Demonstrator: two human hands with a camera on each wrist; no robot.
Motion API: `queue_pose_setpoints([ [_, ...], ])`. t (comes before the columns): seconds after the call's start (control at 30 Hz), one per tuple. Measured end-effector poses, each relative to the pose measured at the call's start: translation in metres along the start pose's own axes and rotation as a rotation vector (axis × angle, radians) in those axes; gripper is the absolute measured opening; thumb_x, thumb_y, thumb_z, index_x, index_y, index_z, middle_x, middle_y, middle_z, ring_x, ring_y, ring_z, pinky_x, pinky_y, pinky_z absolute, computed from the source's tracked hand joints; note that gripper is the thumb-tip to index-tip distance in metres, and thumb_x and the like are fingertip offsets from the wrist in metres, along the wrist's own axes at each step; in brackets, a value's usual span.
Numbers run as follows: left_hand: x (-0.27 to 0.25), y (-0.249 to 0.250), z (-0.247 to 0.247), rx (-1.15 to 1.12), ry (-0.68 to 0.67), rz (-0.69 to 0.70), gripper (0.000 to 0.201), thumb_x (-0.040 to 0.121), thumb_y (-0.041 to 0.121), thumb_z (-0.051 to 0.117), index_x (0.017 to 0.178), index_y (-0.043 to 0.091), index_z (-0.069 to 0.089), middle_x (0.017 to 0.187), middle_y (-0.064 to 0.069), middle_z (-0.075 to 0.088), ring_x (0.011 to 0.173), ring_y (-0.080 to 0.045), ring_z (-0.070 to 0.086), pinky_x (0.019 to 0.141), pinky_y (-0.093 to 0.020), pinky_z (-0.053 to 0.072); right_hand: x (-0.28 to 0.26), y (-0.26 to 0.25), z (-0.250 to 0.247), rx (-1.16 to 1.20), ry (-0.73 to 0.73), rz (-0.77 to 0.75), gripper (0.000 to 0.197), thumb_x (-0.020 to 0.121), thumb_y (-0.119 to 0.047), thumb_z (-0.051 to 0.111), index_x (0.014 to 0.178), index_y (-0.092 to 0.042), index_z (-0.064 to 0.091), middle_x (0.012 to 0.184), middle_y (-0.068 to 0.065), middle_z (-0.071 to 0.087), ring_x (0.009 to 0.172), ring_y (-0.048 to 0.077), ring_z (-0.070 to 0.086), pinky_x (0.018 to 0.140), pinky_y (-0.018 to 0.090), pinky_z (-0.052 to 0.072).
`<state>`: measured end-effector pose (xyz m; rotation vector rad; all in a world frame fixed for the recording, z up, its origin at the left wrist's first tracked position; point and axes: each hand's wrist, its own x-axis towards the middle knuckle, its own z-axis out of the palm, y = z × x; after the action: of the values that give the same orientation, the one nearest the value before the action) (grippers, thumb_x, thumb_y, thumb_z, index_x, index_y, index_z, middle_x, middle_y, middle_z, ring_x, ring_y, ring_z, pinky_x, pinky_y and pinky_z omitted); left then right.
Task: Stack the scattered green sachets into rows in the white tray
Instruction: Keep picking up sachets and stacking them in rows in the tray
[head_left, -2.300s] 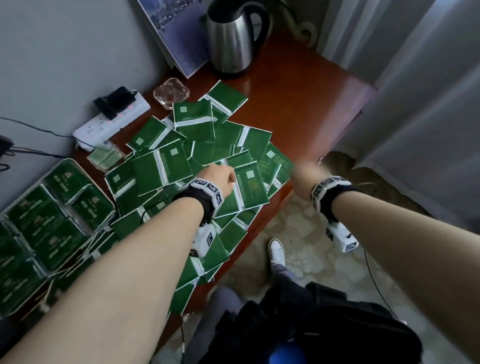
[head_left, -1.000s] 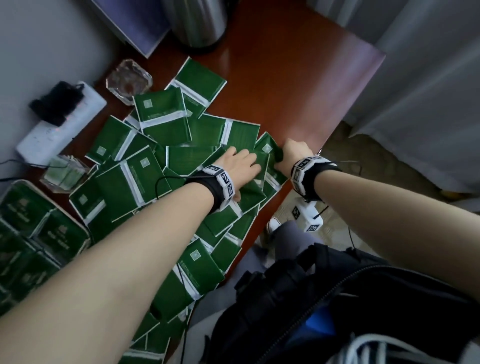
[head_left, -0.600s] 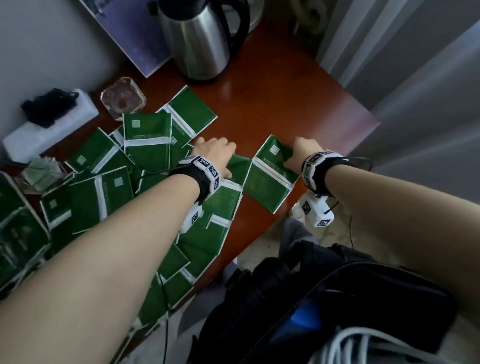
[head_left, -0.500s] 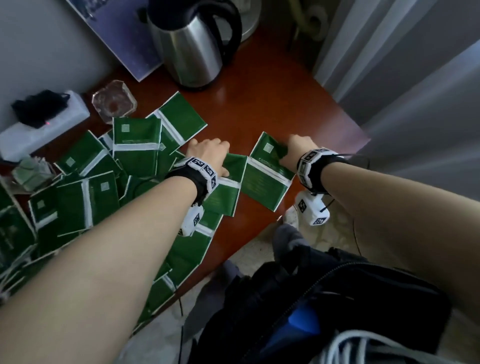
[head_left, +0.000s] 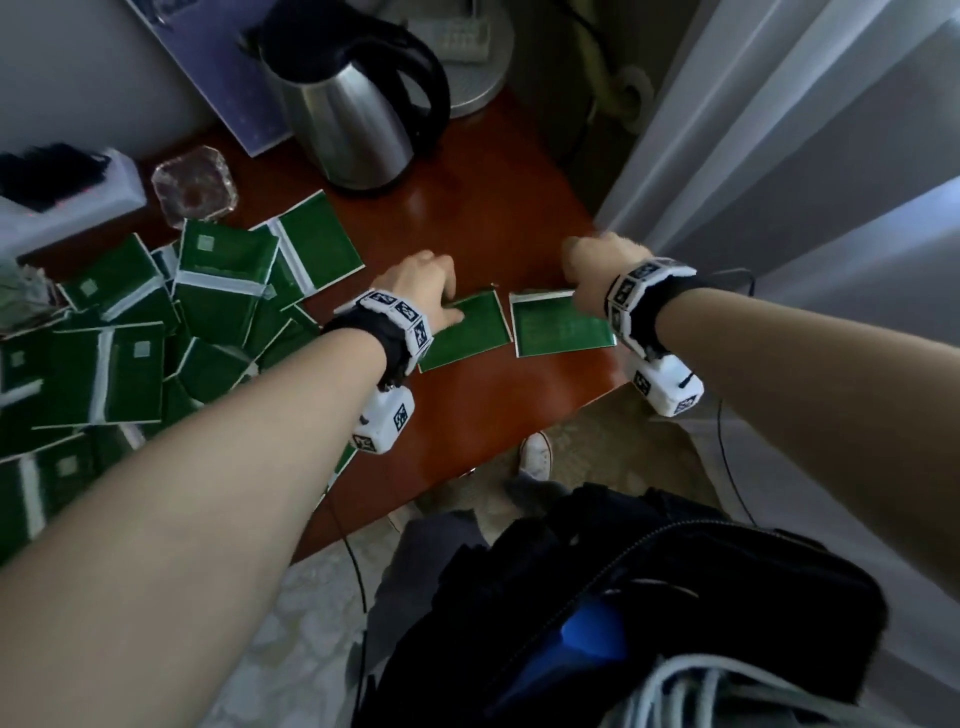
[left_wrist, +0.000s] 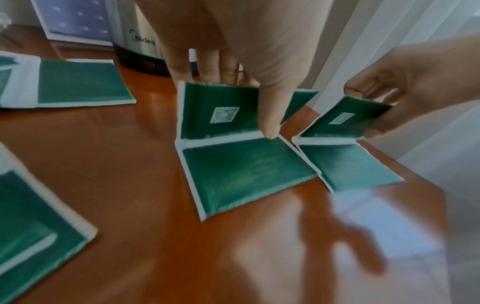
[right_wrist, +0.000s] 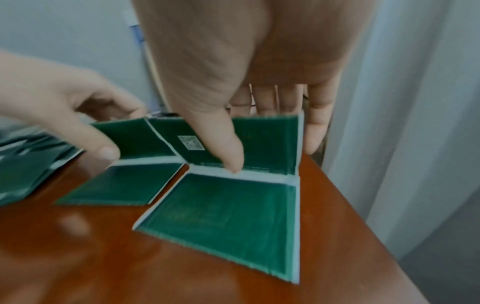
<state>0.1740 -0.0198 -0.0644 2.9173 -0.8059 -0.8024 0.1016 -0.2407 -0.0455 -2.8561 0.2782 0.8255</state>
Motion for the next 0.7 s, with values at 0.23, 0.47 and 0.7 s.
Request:
queue_pose_setpoints([
  [0.23,-0.06,0.012,0.095,0.081,-0.094,0.127,0.116,0.076,0.082,0.049,0.157,0.019,-0.005,0.163,0.001,-0.022,0.151,-0.022,-0.01,0.121,-0.055,0.008,-0.019,-0.012,0.084,-0.206,-0.164,-0.213,0.141,0.061,-0.076,0.073,0.156,-0.018,-0.014,0.161,0.01,-0.023,0.15,0.034,-0.01,0.12,0.059,0.006],
  [0.47,-0.101,0.045,0.152,0.07,0.13,0.053,0.122,0.067,0.091,0.037,0.157,0.015,0.005,0.165,-0.001,-0.008,0.152,-0.023,-0.006,0.119,-0.059,0.008,-0.049,0.004,0.142,-0.159,0.066,-0.319,0.132,0.067,-0.091,0.047,0.156,-0.017,-0.016,0.162,0.01,-0.021,0.15,0.033,-0.013,0.119,0.058,-0.002],
  [0.7,-0.141,0.058,0.191,0.073,0.333,0.037,0.078,0.078,0.029,0.075,0.146,0.019,0.038,0.155,0.0,0.034,0.144,-0.023,0.029,0.113,-0.059,0.024,-0.092,0.005,0.176,-0.186,0.198,-0.314,0.094,0.086,-0.018,0.054,0.158,-0.017,-0.007,0.164,0.01,-0.012,0.151,0.033,-0.004,0.121,0.055,0.004],
])
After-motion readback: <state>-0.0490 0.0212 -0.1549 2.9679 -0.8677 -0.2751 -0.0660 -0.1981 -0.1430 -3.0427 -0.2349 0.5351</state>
